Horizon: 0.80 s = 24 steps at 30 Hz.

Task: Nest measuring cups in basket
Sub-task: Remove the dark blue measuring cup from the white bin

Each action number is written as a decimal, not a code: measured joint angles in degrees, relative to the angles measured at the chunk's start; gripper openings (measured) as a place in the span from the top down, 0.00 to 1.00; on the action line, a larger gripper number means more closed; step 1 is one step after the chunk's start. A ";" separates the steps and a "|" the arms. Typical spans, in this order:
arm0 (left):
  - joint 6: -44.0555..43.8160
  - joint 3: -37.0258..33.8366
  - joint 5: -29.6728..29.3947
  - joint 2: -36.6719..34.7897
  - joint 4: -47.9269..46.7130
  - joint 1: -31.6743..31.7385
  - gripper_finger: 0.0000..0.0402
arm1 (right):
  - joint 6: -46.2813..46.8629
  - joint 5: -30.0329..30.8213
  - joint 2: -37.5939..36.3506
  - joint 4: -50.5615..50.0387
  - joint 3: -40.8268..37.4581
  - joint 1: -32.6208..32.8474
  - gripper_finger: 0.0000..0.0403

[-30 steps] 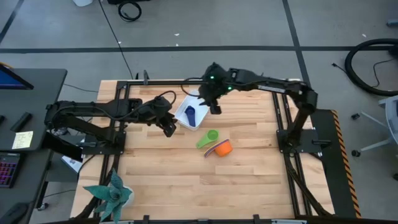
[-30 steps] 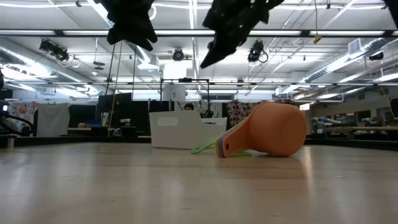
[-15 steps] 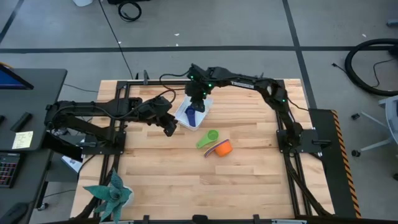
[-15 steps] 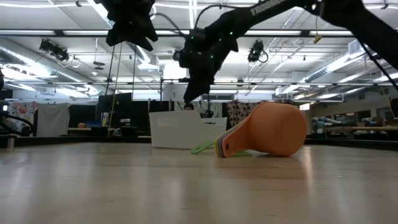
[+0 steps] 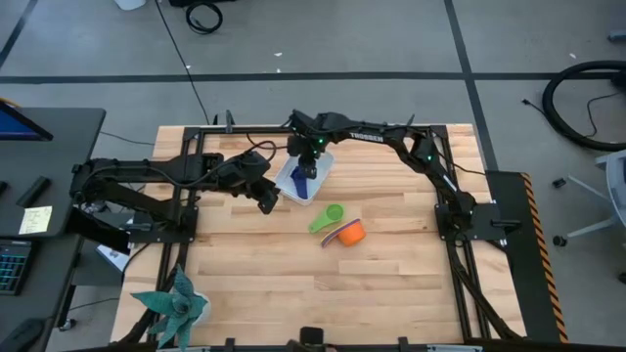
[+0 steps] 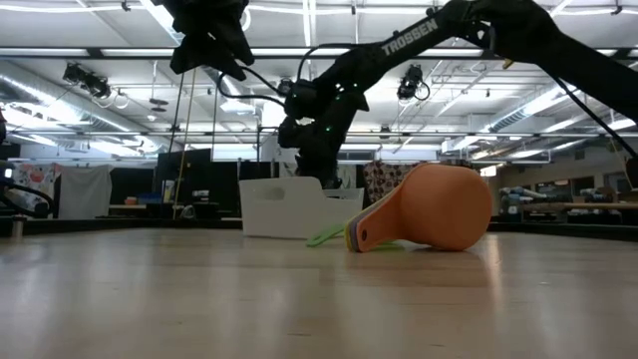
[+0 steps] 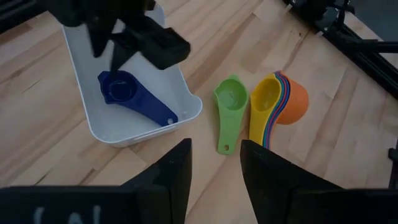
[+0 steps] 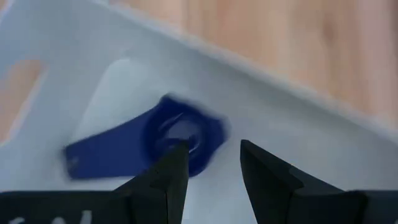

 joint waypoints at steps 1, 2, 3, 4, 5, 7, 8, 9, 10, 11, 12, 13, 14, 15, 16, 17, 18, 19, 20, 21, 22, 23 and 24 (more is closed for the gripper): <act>0.00 0.00 0.00 0.00 0.00 0.00 0.65 | 0.16 0.08 0.00 0.51 -0.02 -0.01 0.63; -0.02 0.00 0.00 0.00 0.00 0.00 0.65 | 0.73 -0.59 0.00 0.91 -0.05 -0.08 0.63; -0.07 0.00 0.00 0.00 0.00 0.00 0.65 | 1.35 -2.06 0.00 1.17 -0.05 -0.28 0.63; -0.31 0.00 0.01 0.00 0.00 0.00 0.65 | 2.04 -3.77 0.00 0.94 -0.05 -0.42 0.63; -0.68 0.02 0.00 0.00 0.00 0.00 0.65 | 2.49 -5.31 0.00 0.51 -0.18 -0.59 0.63; -1.47 0.02 0.02 0.00 0.00 0.00 0.65 | 2.58 -6.27 -0.02 0.43 -0.83 -0.68 0.63; -1.48 0.02 0.00 0.00 0.00 0.00 0.65 | 2.38 -5.71 0.00 0.29 -0.91 -0.68 0.63; -1.47 0.02 0.00 0.00 0.00 0.00 0.65 | 2.30 -4.94 0.00 0.40 -0.93 -0.66 0.63; -1.49 0.02 0.00 0.00 0.00 0.00 0.65 | 2.23 -4.42 0.00 0.74 -0.89 -0.66 0.63; -1.49 0.02 0.02 0.00 0.00 0.00 0.65 | 2.20 -4.34 -0.02 0.90 -0.86 -0.66 0.63; -1.49 0.02 0.00 0.00 -0.02 0.00 0.65 | 2.11 -4.21 -0.02 0.82 -0.86 -0.66 0.63; -1.49 0.02 0.01 0.00 0.00 0.00 0.65 | 1.92 -4.20 -0.02 0.83 -0.86 -0.66 0.63; -1.49 0.02 0.00 0.00 0.00 0.00 0.65 | 1.85 -4.23 -0.02 1.11 -0.86 -0.66 0.63; -1.51 0.02 0.00 0.00 -0.02 0.00 0.65 | 1.88 -4.23 -0.02 1.63 -0.86 -0.66 0.63; -1.51 0.02 0.00 0.00 0.00 0.00 0.65 | 1.88 -4.19 -0.02 1.87 -0.86 -0.66 0.63; -1.51 0.02 0.00 0.00 -0.01 0.00 0.65 | 1.81 -4.02 -0.02 1.64 -0.86 -0.66 0.63; -1.51 0.02 0.00 0.00 -0.02 0.00 0.65 | 1.77 -3.61 -0.02 1.46 -0.86 -0.66 0.63; -1.51 0.02 0.00 0.00 0.00 0.00 0.65 | 1.77 -3.40 -0.02 1.40 -0.86 -0.66 0.63; -1.51 0.02 0.00 0.00 0.04 0.00 0.65 | 1.77 -3.32 0.17 1.48 -0.85 -0.64 0.63; -1.53 0.02 0.00 0.00 0.17 0.00 0.65 | 1.74 -3.03 0.46 1.72 -0.76 -0.59 0.63; -1.53 0.02 0.02 0.00 0.47 0.00 0.65 | 1.71 -2.65 0.69 1.44 -0.78 -0.59 0.63; -1.53 0.02 0.01 0.00 0.74 0.00 0.65 | 1.39 -1.32 0.93 0.43 -0.89 -0.58 0.63; -1.53 0.02 0.01 -0.01 1.03 0.00 0.65 | 0.68 0.15 1.35 0.10 -0.90 -0.48 0.63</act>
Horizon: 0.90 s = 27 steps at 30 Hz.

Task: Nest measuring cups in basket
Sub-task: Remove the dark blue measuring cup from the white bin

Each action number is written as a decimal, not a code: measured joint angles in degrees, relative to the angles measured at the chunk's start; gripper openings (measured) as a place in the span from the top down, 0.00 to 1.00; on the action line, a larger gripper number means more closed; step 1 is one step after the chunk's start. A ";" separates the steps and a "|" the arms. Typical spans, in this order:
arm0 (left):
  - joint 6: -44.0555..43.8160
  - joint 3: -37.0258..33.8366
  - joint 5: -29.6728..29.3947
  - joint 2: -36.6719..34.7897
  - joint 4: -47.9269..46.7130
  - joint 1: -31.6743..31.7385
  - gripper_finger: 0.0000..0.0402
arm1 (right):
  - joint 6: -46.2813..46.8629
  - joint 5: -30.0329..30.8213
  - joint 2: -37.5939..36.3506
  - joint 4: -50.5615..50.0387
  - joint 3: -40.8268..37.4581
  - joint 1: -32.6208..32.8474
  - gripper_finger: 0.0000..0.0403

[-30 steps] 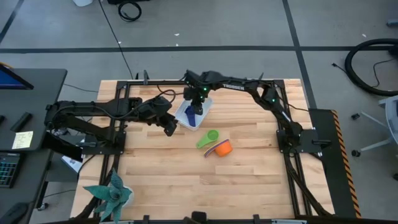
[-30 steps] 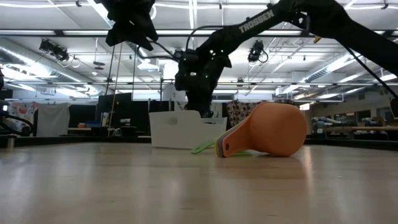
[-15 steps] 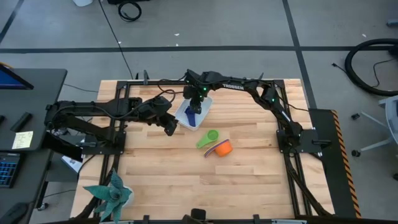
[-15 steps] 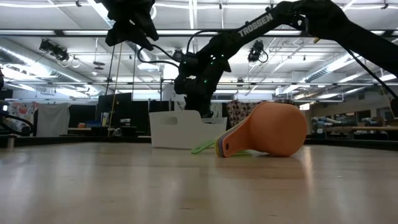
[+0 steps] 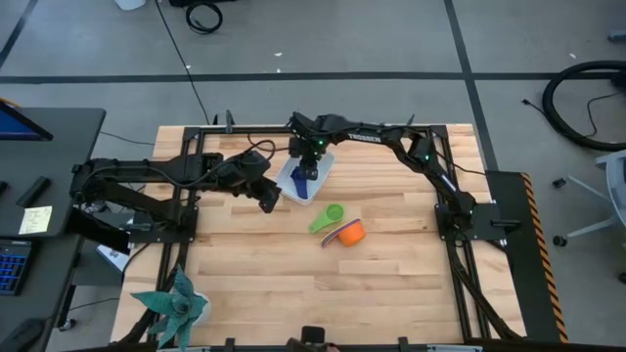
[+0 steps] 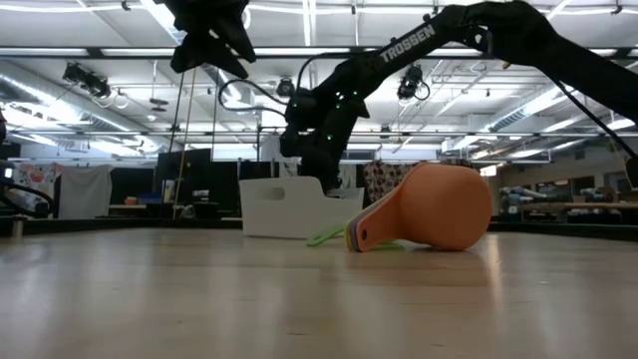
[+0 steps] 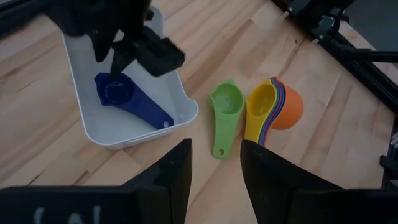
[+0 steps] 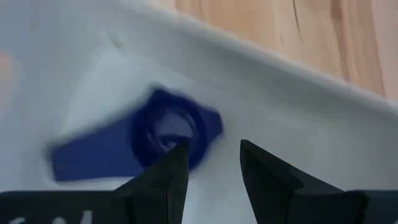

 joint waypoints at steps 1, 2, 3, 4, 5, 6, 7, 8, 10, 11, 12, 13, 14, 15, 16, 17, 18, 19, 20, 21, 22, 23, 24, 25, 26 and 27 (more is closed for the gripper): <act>0.01 0.00 -0.01 0.01 0.23 0.00 0.65 | -0.45 0.24 0.30 0.53 0.00 0.13 0.63; 0.02 0.00 0.02 0.01 0.48 -0.01 0.65 | -0.77 0.63 0.43 0.38 0.00 0.21 0.63; 0.04 0.00 0.01 0.01 0.78 0.00 0.65 | -0.80 1.07 0.44 0.14 0.00 0.32 0.63; 0.04 0.02 0.01 0.01 1.08 0.00 0.65 | -0.76 1.41 0.42 0.38 0.01 0.44 0.63; 0.04 0.02 0.01 0.01 1.16 -0.02 0.65 | -0.68 1.64 0.40 0.58 0.06 0.56 0.63; 0.04 0.02 0.01 0.01 1.11 0.00 0.65 | -0.66 1.99 0.40 0.51 0.05 0.65 0.63; 0.03 0.02 0.01 0.01 1.26 0.00 0.65 | -0.64 2.37 0.40 0.36 0.06 0.75 0.63; 0.04 0.02 0.01 0.00 1.48 -0.01 0.65 | -0.68 2.73 0.40 0.23 0.04 0.88 0.63; 0.04 0.02 0.01 0.00 1.59 0.00 0.65 | -1.45 3.26 0.40 0.17 0.04 1.16 0.64; 0.04 0.02 0.01 0.01 1.73 -0.01 0.65 | -1.64 3.65 0.40 0.13 0.04 1.35 0.64; 0.04 0.02 0.01 0.01 1.79 0.00 0.65 | -1.79 3.87 0.40 0.07 0.04 1.51 0.64; 0.04 0.02 0.01 -0.01 1.79 0.00 0.65 | -1.92 3.92 0.40 -0.01 0.04 1.72 0.64; 0.04 0.02 0.01 0.00 1.81 -0.01 0.65 | -2.52 4.06 0.38 0.02 0.04 1.97 0.64; 0.06 0.02 0.01 0.01 1.81 -0.02 0.65 | -3.74 4.37 0.37 0.01 0.04 2.29 0.64; 0.07 0.02 0.01 0.01 1.81 0.00 0.65 | -5.05 4.82 0.37 -0.26 0.04 2.61 0.64; 0.07 0.02 0.01 -0.01 1.81 0.00 0.65 | -6.62 4.96 0.37 -0.88 0.04 2.96 0.64; 0.08 0.02 0.01 0.01 1.81 0.00 0.65 | -8.57 4.90 0.37 -1.70 0.04 3.34 0.64; 0.09 0.02 0.01 0.01 1.81 -0.01 0.65 | -10.74 4.82 0.37 -2.62 0.04 3.68 0.64; 0.09 0.02 0.01 0.01 1.81 -0.02 0.65 | -13.10 4.77 0.36 -3.52 0.04 4.07 0.64; 0.09 0.02 0.01 0.00 1.81 -0.02 0.65 | -14.55 4.74 0.33 -4.43 0.04 4.40 0.64; 0.09 0.02 0.01 0.01 1.81 0.00 0.65 | -15.01 4.74 0.31 -5.24 0.04 4.70 0.64; 0.09 0.02 0.01 0.01 1.81 -0.02 0.65 | -14.65 4.76 0.31 -5.50 0.04 4.95 0.64; 0.13 0.02 0.01 -0.01 1.81 0.00 0.65 | -13.81 4.86 0.31 -5.40 0.04 5.19 0.64; 0.26 0.02 0.01 0.01 1.81 0.00 0.65 | -13.35 4.92 0.31 -5.34 0.04 5.40 0.64; 0.47 0.02 0.01 0.01 1.81 -0.02 0.65 | -13.23 4.92 0.31 -5.33 0.04 5.56 0.64; 0.61 0.02 0.17 0.01 1.81 -0.01 0.65 | -13.18 4.99 0.31 -5.31 0.04 5.68 0.64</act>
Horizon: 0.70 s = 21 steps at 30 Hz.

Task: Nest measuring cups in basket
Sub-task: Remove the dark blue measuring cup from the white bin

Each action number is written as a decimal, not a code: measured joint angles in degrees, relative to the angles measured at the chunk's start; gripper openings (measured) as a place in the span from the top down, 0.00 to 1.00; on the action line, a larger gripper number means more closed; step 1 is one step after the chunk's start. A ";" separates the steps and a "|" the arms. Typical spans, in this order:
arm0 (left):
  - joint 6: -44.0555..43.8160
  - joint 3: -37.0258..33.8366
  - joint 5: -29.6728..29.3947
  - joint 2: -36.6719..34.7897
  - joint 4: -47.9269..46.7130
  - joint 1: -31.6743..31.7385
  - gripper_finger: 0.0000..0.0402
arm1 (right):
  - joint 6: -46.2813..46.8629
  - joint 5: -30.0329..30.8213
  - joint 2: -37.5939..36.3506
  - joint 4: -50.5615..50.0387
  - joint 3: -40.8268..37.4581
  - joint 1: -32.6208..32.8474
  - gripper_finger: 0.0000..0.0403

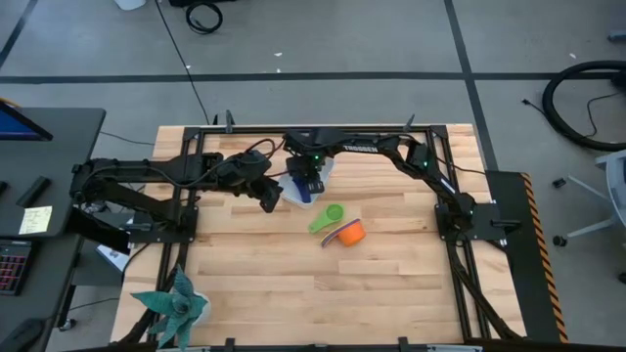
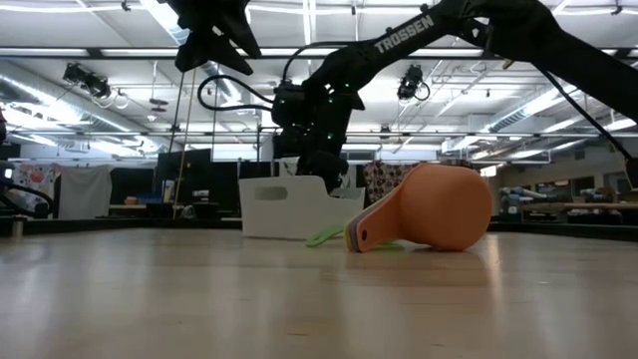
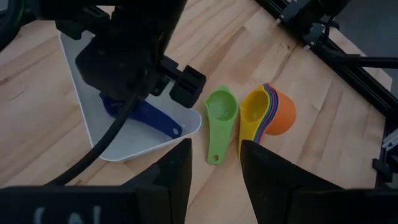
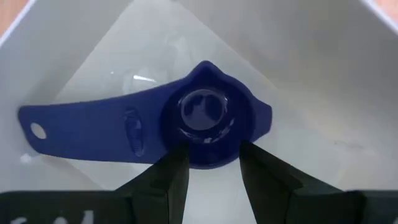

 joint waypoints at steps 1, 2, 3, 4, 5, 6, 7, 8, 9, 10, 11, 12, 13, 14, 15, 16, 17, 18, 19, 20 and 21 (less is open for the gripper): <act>0.10 0.00 0.20 -0.01 0.00 0.00 0.65 | 0.04 0.35 0.00 -0.02 0.00 0.09 0.64; 0.11 0.00 0.37 -0.01 0.00 0.00 0.65 | 0.04 0.74 0.00 -0.03 0.00 0.13 0.64; 0.11 0.00 0.60 -0.01 0.00 -0.01 0.65 | 0.07 0.87 0.00 0.02 0.00 0.13 0.64; 0.11 0.00 0.64 0.00 0.00 -0.02 0.65 | 0.07 1.15 0.00 0.26 0.00 0.13 0.64; 0.11 0.00 0.66 0.00 0.00 -0.02 0.65 | 0.07 1.64 0.00 0.73 0.00 0.13 0.64; 0.11 0.00 0.66 0.00 0.00 -0.02 0.65 | 0.09 2.24 0.00 1.24 0.00 0.13 0.64; 0.09 0.00 0.65 0.00 0.00 -0.02 0.65 | 0.11 2.58 0.00 1.68 0.00 0.11 0.64; 0.08 0.00 0.66 0.00 0.00 -0.07 0.65 | 0.09 2.56 -0.01 1.76 0.00 0.11 0.64; 0.08 0.00 0.67 0.00 0.00 -0.07 0.65 | 0.09 2.56 -0.02 1.55 0.00 0.11 0.64; 0.07 0.00 0.67 -0.01 0.00 -0.08 0.65 | 0.09 2.56 -0.02 1.26 0.00 0.11 0.64; 0.07 0.00 0.67 0.00 0.00 -0.08 0.65 | 0.09 2.58 -0.13 0.76 0.00 0.11 0.64; 0.07 0.00 0.67 -0.02 0.00 -0.08 0.65 | 0.10 2.58 -0.38 0.09 0.00 0.11 0.64; 0.07 0.00 0.68 -0.01 0.00 -0.08 0.65 | 0.16 2.59 -0.62 -0.16 0.00 0.11 0.64; 0.07 0.00 0.68 -0.01 0.02 -0.08 0.65 | 0.60 2.59 -0.79 0.03 0.05 0.11 0.64; 0.07 0.00 0.67 0.00 0.01 -0.08 0.65 | 1.51 2.76 -0.94 0.06 0.11 0.11 0.64; 0.05 0.00 0.68 0.00 0.02 -0.08 0.65 | 2.70 3.30 -0.98 -0.17 0.09 0.11 0.64; 0.05 0.00 0.67 0.00 0.02 -0.08 0.65 | 3.16 4.19 -0.98 -0.24 0.09 0.11 0.64; 0.05 0.00 0.68 0.00 0.02 -0.08 0.65 | 3.40 4.90 -0.98 -0.25 0.10 0.11 0.64; 0.05 0.00 0.68 0.00 0.02 -0.08 0.65 | 3.73 5.21 -0.98 -0.67 0.34 0.09 0.64; 0.05 0.00 0.68 -0.02 0.02 -0.08 0.65 | 4.29 5.13 -0.97 -0.79 0.58 -0.08 0.64; 0.05 0.00 0.67 0.00 0.02 -0.06 0.65 | 5.24 4.47 -0.98 -0.38 0.70 -0.25 0.64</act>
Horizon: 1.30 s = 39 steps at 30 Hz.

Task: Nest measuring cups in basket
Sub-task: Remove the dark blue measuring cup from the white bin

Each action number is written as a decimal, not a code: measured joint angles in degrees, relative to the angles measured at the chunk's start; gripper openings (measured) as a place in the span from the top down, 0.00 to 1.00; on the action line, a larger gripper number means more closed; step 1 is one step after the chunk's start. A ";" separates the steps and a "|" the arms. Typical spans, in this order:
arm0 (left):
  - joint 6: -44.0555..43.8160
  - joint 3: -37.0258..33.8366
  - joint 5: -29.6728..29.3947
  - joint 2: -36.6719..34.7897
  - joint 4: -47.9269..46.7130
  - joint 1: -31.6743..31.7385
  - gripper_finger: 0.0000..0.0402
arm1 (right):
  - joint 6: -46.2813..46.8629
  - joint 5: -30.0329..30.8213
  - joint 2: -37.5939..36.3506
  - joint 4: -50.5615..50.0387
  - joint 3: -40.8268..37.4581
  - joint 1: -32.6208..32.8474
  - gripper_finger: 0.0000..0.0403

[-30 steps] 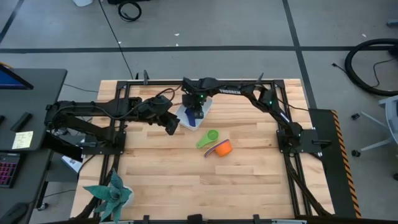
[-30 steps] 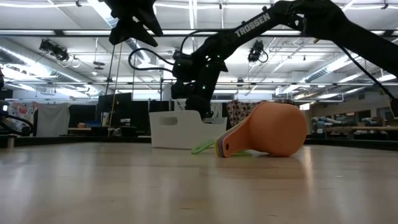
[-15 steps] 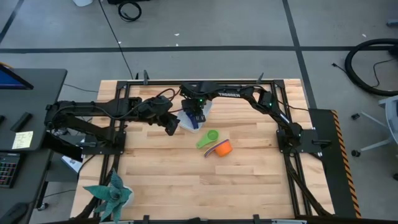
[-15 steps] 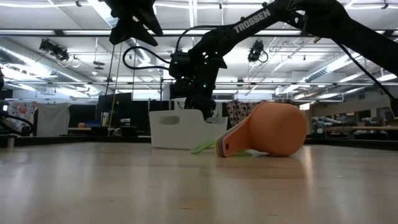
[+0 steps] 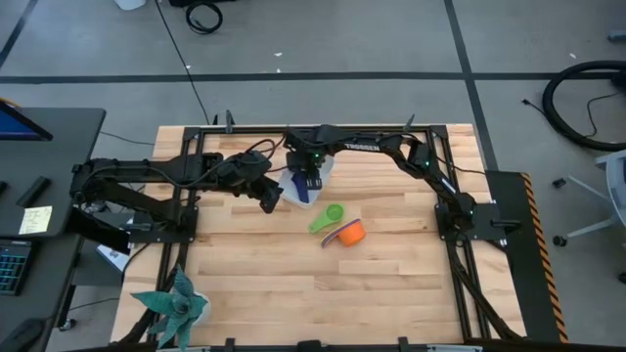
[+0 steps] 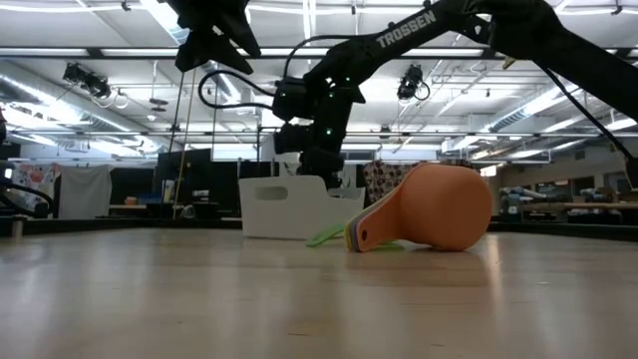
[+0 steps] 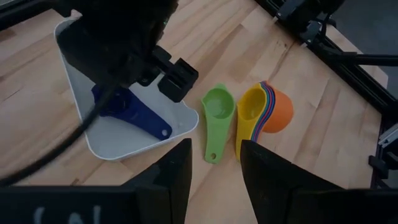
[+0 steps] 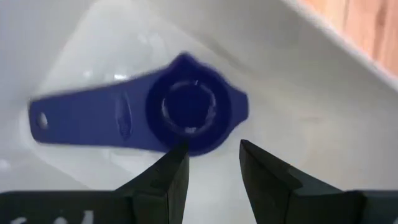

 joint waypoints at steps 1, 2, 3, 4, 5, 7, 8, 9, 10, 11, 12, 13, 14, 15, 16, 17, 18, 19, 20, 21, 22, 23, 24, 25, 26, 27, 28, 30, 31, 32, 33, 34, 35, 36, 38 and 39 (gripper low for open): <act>-0.01 0.00 -0.01 -0.01 0.00 0.00 0.65 | 1.27 -1.29 0.00 0.40 0.02 -0.27 0.64; -0.03 0.00 -0.01 0.00 0.00 0.00 0.65 | 2.63 -3.26 0.00 0.40 0.02 -0.60 0.64; -0.12 0.00 -0.01 0.00 0.02 0.00 0.65 | 4.11 -5.36 0.02 0.43 0.02 -0.97 0.64; -0.17 0.00 0.02 -0.02 0.02 -0.02 0.65 | 5.47 -7.24 0.02 0.82 0.02 -1.39 0.64; -0.42 0.00 0.00 0.00 0.02 -0.04 0.65 | 6.65 -8.68 0.02 1.43 0.02 -1.76 0.64; -0.61 0.00 -0.01 -0.01 0.03 -0.06 0.65 | 7.94 -9.74 0.02 1.85 0.02 -2.45 0.64; -0.59 0.00 0.01 -0.01 0.05 -0.07 0.65 | 8.11 -9.59 0.03 1.85 0.02 -2.75 0.64; -0.60 0.00 0.00 -0.01 0.04 -0.07 0.65 | 8.18 -9.10 0.04 1.85 0.02 -3.02 0.64; -0.61 0.00 0.00 0.00 0.07 -0.07 0.65 | 8.25 -8.22 0.04 1.84 -0.01 -3.26 0.64; -0.60 0.00 -0.01 -0.01 0.07 -0.07 0.65 | 8.52 -7.54 0.04 2.14 -0.28 -3.45 0.64; -0.61 0.00 0.02 0.00 0.07 -0.07 0.65 | 8.79 -7.22 0.04 2.22 -0.67 -3.57 0.64; -0.61 0.00 0.02 0.00 0.07 -0.07 0.65 | 9.22 -6.90 0.06 2.01 -1.06 -3.66 0.64; -0.61 0.00 0.00 -0.02 0.07 -0.07 0.65 | 9.60 -6.93 0.13 1.90 -1.41 -3.78 0.64; -0.61 0.00 0.01 0.00 0.07 -0.07 0.65 | 9.83 -6.78 0.15 2.04 -1.66 -3.83 0.64; -0.60 0.00 0.02 0.00 0.07 -0.07 0.65 | 10.07 -6.65 0.15 2.15 -1.78 -3.82 0.64; -0.60 0.00 0.00 -0.01 0.07 -0.07 0.65 | 10.28 -6.66 0.15 2.29 -1.79 -3.79 0.64; -0.61 0.00 0.01 -0.01 0.07 -0.07 0.65 | 10.52 -6.55 0.15 2.44 -1.78 -3.79 0.64; -0.61 0.00 0.00 0.00 0.07 -0.07 0.65 | 10.67 -6.52 0.15 2.45 -1.78 -3.79 0.64; -0.61 0.00 -0.01 -0.02 0.07 -0.07 0.65 | 10.79 -6.51 0.15 2.44 -1.78 -3.82 0.64; -0.59 0.00 0.01 0.00 0.07 -0.07 0.65 | 10.96 -6.48 0.15 2.44 -1.79 -3.82 0.64; -0.61 0.00 0.02 -0.01 0.07 -0.07 0.65 | 10.97 -6.50 0.15 2.44 -1.79 -3.82 0.64; -0.59 0.00 0.02 0.00 0.07 -0.07 0.65 | 10.97 -6.56 0.15 2.44 -1.78 -3.82 0.64; -0.59 0.00 0.02 0.00 0.07 -0.07 0.65 | 10.97 -6.80 0.15 2.42 -1.77 -3.79 0.64; -0.61 0.00 0.01 0.00 0.07 -0.07 0.65 | 10.94 -7.06 0.15 2.42 -1.77 -3.77 0.64; -0.61 0.00 -0.01 -0.01 0.07 -0.07 0.65 | 10.62 -7.61 0.15 2.42 -1.77 -3.75 0.64; -0.59 0.00 0.00 0.00 0.07 -0.07 0.65 | 9.72 -8.33 0.15 2.42 -1.77 -3.74 0.64; -0.57 0.00 0.02 -0.02 0.07 -0.07 0.65 | 8.08 -9.20 0.15 2.25 -1.77 -3.66 0.64; -0.57 0.00 0.00 0.00 0.07 -0.07 0.65 | 3.67 -10.69 0.15 0.97 -1.77 -3.38 0.64; -0.57 0.00 0.02 -0.02 0.07 -0.07 0.65 | 1.92 -11.17 0.15 0.06 -1.77 -3.11 0.64; -0.55 0.00 0.02 0.00 0.07 -0.07 0.65 | 1.09 -11.24 0.15 -1.08 -1.77 -2.77 0.64; -0.55 0.00 0.02 0.00 0.07 -0.07 0.65 | 0.84 -11.20 0.15 -2.02 -1.77 -2.43 0.64; -0.53 0.00 -0.01 0.00 0.07 -0.07 0.65 | 0.83 -11.18 0.15 -2.26 -1.77 -2.11 0.64; -0.52 0.00 0.02 -0.01 0.07 -0.08 0.65 | 0.82 -11.17 0.15 -2.05 -1.77 -1.83 0.64; -0.52 0.00 0.00 0.00 0.04 -0.09 0.65 | 0.55 -11.14 0.15 -1.93 -1.77 -1.48 0.64; -0.47 0.00 0.00 0.00 0.04 -0.09 0.65 | -2.45 -10.70 0.15 -1.65 -1.77 -0.89 0.64; -0.44 0.00 0.02 -0.01 0.04 -0.07 0.65 | -5.02 -10.30 0.15 -1.80 -1.77 -0.55 0.64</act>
